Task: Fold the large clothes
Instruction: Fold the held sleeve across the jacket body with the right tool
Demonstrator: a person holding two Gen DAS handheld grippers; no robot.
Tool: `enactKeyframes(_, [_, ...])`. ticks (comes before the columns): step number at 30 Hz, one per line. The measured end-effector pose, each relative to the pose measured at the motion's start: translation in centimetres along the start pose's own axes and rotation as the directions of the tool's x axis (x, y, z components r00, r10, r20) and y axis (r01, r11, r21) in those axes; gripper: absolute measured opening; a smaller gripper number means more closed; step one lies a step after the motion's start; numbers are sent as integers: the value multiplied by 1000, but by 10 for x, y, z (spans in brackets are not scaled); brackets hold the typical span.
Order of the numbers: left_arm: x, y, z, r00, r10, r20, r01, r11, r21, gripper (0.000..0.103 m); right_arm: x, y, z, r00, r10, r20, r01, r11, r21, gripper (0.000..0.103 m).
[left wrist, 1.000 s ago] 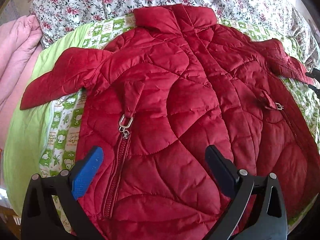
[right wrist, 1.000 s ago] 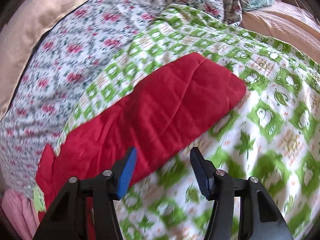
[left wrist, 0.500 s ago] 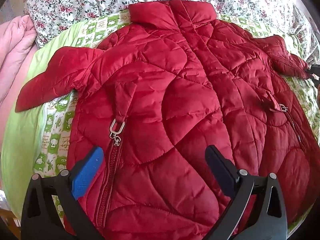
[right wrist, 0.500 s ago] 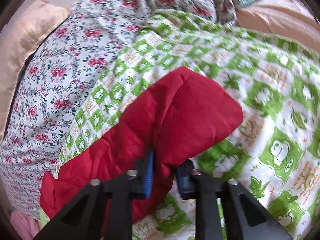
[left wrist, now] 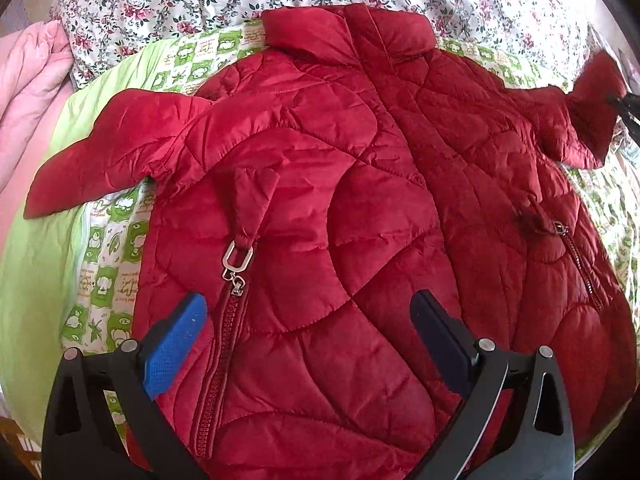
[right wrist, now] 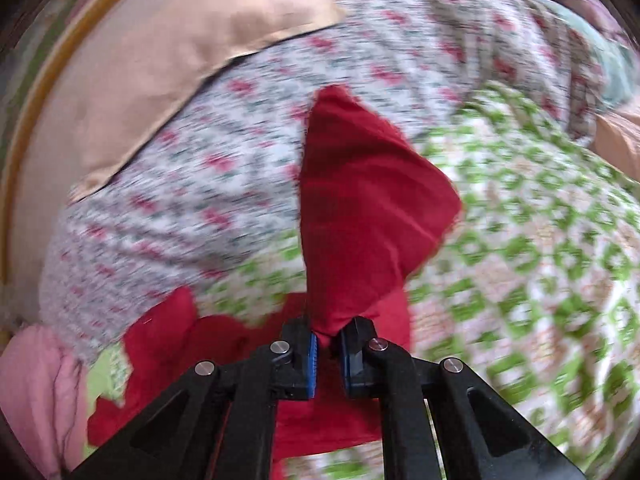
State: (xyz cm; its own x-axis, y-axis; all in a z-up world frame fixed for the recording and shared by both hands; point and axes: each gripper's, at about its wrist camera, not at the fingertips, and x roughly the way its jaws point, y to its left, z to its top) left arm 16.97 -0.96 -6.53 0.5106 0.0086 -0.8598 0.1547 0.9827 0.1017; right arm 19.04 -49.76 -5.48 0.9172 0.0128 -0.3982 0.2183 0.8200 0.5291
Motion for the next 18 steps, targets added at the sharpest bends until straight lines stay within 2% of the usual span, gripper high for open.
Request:
enactKeyframes(3, [-2,6,3,1000,-14,9,14,1000,-12,102,2,39,-11,995,94,-35,-95,994,-49,8])
enactKeyframes(6, [-4,15,6,998,-57,13,58,997,-43,102,6,74,-25,980,183,-72,-188,980,-69,8])
enactKeyframes(12, [-5,40,11,988,-153,23,154,979,-134,102,14,146,-60,933,315,-173,-342,926,-161,8])
enactKeyframes(16, [-6,60,17,973,-229,37,232,953,-196,102,21,196,-91,902,352,-249,-412,873,-260,8])
enactKeyframes(18, [-7,70,23,959,-279,52,283,931,-230,102,26,217,-109,885,361,-294,-443,846,-296,8])
